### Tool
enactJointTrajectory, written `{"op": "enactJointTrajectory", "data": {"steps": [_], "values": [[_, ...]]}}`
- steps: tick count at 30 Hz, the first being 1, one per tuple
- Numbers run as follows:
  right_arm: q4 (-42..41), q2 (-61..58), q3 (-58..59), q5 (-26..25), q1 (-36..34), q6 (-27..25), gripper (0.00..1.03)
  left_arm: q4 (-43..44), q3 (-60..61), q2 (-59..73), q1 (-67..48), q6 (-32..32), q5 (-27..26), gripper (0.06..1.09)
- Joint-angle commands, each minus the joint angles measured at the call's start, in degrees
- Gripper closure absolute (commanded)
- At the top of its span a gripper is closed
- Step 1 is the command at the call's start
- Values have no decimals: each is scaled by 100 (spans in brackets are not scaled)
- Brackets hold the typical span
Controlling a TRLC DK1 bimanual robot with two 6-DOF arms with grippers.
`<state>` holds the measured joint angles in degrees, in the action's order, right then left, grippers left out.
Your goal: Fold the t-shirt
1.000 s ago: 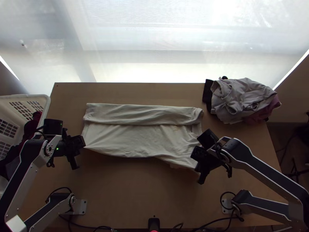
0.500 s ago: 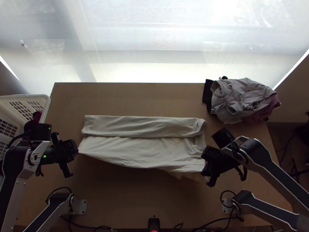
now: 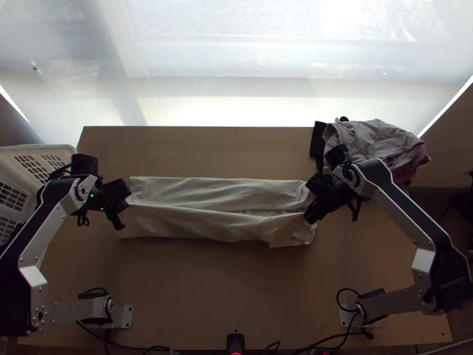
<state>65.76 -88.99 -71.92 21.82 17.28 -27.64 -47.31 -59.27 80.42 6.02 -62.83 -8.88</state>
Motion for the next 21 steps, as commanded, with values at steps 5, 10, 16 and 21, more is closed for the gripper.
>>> {"op": "enactJointTrajectory", "data": {"steps": [5,10,16,21], "values": [[-239,-1411,-797,-170,-541,-93,100,749,-24,1309,-242,-45,212,105],[-669,-1876,-947,-539,-409,48,100,969,-32,1362,-321,34,212,105],[-1021,-2131,-947,-662,-365,215,100,1224,-156,1538,-251,25,273,104],[-898,-2070,-815,-882,-260,329,53,1250,-103,1318,-259,60,256,9]]}}
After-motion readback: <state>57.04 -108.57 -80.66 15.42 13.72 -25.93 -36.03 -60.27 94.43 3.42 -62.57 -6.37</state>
